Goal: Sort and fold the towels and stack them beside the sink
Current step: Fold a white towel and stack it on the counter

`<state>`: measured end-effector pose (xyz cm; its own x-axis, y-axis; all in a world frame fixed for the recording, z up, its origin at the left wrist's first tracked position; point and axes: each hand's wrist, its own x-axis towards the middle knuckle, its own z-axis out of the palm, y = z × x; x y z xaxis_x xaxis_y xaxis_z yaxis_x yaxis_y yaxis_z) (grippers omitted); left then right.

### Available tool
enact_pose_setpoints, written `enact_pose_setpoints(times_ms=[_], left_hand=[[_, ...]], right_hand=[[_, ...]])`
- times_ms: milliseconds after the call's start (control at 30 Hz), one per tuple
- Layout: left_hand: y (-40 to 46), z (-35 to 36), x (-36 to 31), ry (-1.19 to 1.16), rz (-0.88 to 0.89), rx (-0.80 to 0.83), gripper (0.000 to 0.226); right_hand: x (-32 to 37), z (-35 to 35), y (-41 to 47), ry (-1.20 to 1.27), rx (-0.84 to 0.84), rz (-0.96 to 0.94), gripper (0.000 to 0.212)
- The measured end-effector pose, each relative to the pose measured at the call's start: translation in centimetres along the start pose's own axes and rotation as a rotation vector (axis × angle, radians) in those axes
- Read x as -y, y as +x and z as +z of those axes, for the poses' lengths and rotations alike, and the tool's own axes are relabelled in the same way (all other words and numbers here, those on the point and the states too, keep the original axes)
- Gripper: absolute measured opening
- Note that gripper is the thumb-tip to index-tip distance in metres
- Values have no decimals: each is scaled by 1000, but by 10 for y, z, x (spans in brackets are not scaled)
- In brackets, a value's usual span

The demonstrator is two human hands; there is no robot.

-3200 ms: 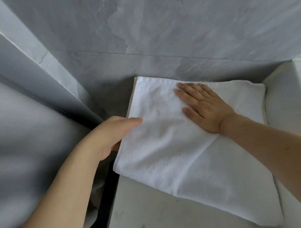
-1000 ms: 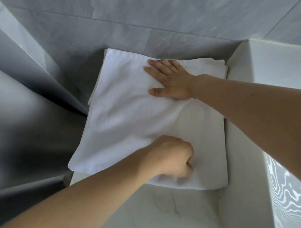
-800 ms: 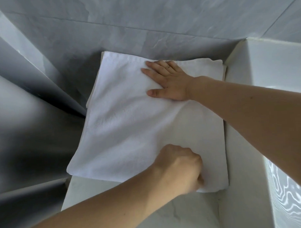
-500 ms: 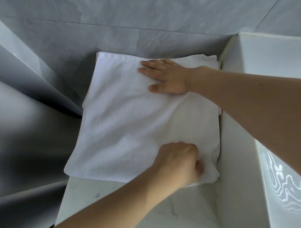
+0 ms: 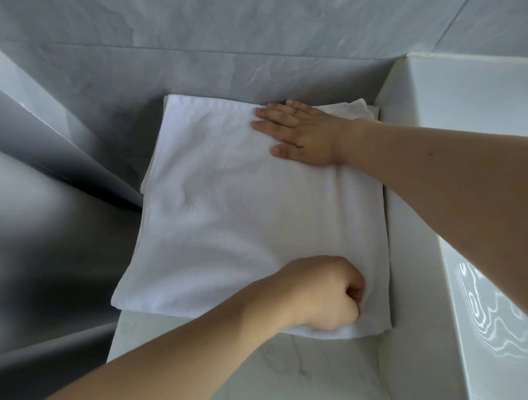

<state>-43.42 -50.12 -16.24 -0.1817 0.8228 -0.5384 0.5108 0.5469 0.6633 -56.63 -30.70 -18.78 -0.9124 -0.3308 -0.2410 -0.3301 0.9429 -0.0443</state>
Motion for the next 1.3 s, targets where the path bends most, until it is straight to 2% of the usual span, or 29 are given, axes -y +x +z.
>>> enact_pose_setpoints(times_ms=[133, 167, 300, 333, 467, 533, 600, 667, 733, 800, 867, 967, 1033, 1300], left_hand=[[3, 2, -4, 249, 12, -13, 12], [3, 3, -4, 289, 29, -82, 15], [6, 8, -5, 366, 89, -567, 43], [10, 10, -7, 360, 87, -590, 45], [27, 20, -8, 419, 183, -377, 24], [22, 21, 4, 443, 300, -425, 22], [7, 13, 23, 520, 366, -563, 21], [-7, 1, 47, 649, 356, -706, 23], [-19, -13, 76, 719, 258, -800, 41], [-25, -23, 102, 691, 63, -768, 63], [-25, -25, 116, 644, -116, -697, 74], [-22, -23, 118, 655, -193, -656, 79], [-23, -23, 118, 662, -192, -659, 80], [-24, -26, 121, 642, -173, -602, 78]], right_hand=[[1, 0, -1, 0, 1, -3, 60], [2, 1, -1, 3, -4, 1, 61], [3, 4, -2, -2, -37, 17, 59], [3, 4, -2, -7, -47, 20, 60], [4, 6, -2, -19, -71, 33, 67], [8, 8, -5, -49, -88, 47, 70], [12, 8, -9, -76, -131, 75, 67], [17, 8, -14, -121, -215, 108, 60], [21, 11, -16, -232, -376, 144, 47], [28, 13, -21, -355, -449, 258, 34], [40, 12, -23, -357, -428, 451, 30], [57, 11, -28, -145, -266, 781, 43], [64, 16, -35, -47, -179, 925, 55], [63, 35, -49, 95, -288, 953, 68]])
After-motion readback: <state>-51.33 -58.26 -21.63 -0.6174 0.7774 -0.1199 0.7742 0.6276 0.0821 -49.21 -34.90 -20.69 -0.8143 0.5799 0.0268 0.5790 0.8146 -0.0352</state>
